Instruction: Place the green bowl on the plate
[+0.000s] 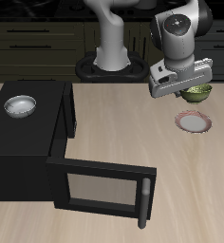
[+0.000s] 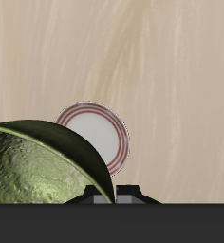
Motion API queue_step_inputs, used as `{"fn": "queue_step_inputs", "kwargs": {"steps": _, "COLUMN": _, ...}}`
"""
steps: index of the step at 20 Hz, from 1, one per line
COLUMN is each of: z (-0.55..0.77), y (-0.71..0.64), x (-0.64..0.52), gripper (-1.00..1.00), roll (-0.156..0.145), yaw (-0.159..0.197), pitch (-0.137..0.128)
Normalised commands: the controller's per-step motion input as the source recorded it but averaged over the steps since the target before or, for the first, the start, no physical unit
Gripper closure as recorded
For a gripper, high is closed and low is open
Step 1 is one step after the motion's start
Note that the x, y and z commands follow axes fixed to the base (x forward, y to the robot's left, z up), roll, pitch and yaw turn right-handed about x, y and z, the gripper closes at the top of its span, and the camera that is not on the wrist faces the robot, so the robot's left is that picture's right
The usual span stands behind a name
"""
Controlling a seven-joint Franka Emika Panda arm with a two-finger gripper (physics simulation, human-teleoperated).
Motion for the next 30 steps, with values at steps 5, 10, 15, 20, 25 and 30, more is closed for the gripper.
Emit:
{"fn": "queue_step_inputs", "kwargs": {"steps": 5, "z": -0.05, "y": 0.18, "x": 0.01, "gripper": 1.00, "roll": -0.014, "yaw": 0.023, "pitch": -0.026}}
{"fn": "queue_step_inputs", "kwargs": {"steps": 10, "z": -0.28, "y": 0.31, "x": 0.06, "gripper": 1.00, "roll": 0.019, "yaw": 0.018, "pitch": 0.052}}
{"fn": "queue_step_inputs", "kwargs": {"steps": 15, "z": -0.16, "y": 0.28, "x": 0.01, "gripper": 1.00, "roll": 0.014, "yaw": 0.047, "pitch": 0.012}}
{"fn": "queue_step_inputs", "kwargs": {"steps": 20, "z": -0.19, "y": 0.00, "x": 0.03, "gripper": 1.00, "roll": -0.018, "yaw": 0.019, "pitch": 0.017}}
{"fn": "queue_step_inputs", "kwargs": {"steps": 25, "z": -0.20, "y": -0.10, "x": 0.04, "gripper": 1.00, "roll": -0.048, "yaw": 0.023, "pitch": 0.032}}
{"fn": "queue_step_inputs", "kwargs": {"steps": 30, "z": -0.21, "y": -0.13, "x": -0.10, "gripper": 1.00, "roll": -0.016, "yaw": 0.014, "pitch": 0.027}}
